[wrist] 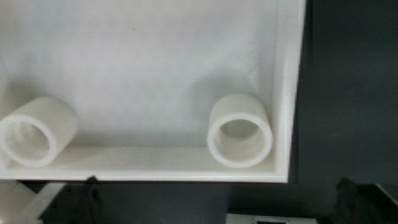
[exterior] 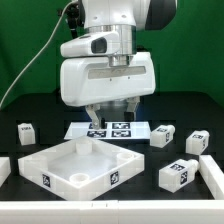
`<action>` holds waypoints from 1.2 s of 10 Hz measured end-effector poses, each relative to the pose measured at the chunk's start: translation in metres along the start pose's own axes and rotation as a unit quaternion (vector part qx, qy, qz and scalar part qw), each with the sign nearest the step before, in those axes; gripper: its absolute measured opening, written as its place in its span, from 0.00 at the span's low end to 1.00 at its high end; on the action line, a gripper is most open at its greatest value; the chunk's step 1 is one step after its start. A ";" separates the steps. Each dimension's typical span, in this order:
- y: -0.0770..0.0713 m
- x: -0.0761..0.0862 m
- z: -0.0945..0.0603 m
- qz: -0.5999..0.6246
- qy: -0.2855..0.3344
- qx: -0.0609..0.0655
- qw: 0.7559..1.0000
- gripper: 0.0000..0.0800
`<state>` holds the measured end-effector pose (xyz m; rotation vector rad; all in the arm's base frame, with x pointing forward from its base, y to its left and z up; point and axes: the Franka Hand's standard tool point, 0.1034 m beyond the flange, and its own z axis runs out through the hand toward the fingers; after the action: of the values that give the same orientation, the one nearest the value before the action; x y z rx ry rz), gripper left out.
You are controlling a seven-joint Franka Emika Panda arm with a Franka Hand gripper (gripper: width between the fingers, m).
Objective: Assemble one leg
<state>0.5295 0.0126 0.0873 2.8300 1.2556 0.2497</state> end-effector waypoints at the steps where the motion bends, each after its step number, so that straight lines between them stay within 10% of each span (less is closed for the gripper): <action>1: 0.005 -0.008 0.003 -0.088 0.016 -0.026 0.996 0.81; 7: -0.003 -0.017 0.012 -0.153 0.000 -0.012 0.988 0.81; 12: -0.038 -0.036 0.057 -0.138 -0.001 0.009 0.990 0.81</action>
Offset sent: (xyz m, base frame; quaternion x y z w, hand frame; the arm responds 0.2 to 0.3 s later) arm 0.0000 0.0000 0.0000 0.0000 0.0000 0.0000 1.0000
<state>0.4871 0.0139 0.0229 2.6248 1.6337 0.2257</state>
